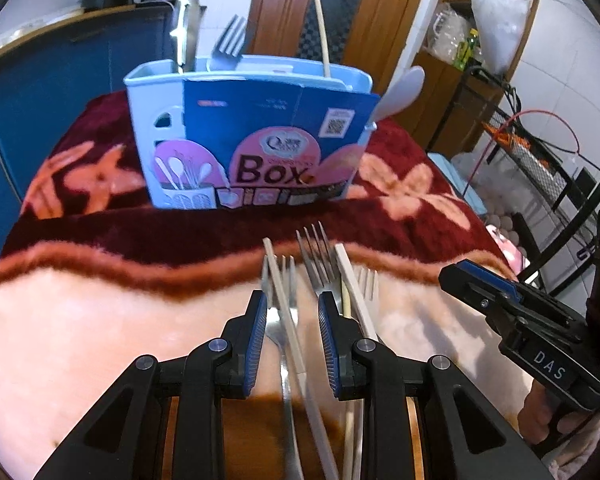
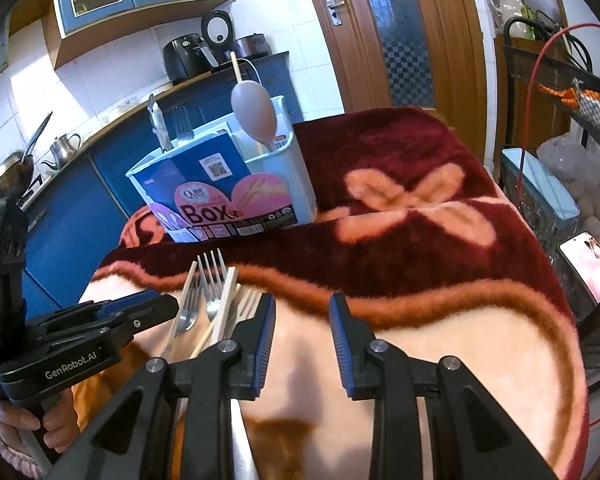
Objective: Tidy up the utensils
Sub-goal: 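Grasp a white chopstick with the left tool while the right tool reaches toward the forks, then grasp a white plastic utensil with the right tool while the left lifts the white chopstick, then carry the white chopstick into the blue holder with the left tool while the right drops its utensil in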
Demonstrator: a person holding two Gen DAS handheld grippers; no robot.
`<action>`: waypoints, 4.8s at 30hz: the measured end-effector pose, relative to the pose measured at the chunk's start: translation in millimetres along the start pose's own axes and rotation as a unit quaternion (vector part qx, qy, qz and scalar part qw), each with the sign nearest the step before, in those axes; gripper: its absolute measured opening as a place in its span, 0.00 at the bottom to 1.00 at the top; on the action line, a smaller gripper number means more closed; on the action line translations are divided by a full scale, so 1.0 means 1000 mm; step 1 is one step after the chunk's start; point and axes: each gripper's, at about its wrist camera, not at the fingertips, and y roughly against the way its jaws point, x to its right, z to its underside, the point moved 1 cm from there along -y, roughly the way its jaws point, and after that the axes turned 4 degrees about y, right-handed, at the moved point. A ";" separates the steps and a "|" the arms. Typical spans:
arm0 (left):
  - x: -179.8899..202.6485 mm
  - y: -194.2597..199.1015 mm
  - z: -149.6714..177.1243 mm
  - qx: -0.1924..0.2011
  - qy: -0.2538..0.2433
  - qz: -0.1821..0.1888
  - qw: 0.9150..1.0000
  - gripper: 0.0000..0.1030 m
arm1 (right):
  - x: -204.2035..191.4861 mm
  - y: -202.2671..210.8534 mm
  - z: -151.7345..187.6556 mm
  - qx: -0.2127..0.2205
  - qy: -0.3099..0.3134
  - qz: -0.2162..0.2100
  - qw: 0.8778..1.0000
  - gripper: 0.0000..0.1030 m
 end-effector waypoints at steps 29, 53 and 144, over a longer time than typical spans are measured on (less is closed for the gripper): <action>-0.022 0.017 -0.003 0.021 0.048 0.025 0.998 0.04 | -0.007 -0.003 0.002 -0.013 0.009 -0.015 1.000 0.31; -0.064 0.041 0.000 0.096 0.051 -0.038 0.993 0.04 | -0.061 -0.043 -0.004 -0.091 0.065 -0.038 0.993 0.30; -0.052 0.096 -0.139 0.358 0.047 0.008 0.932 0.04 | -0.054 0.069 -0.140 0.243 0.085 -0.054 0.965 0.08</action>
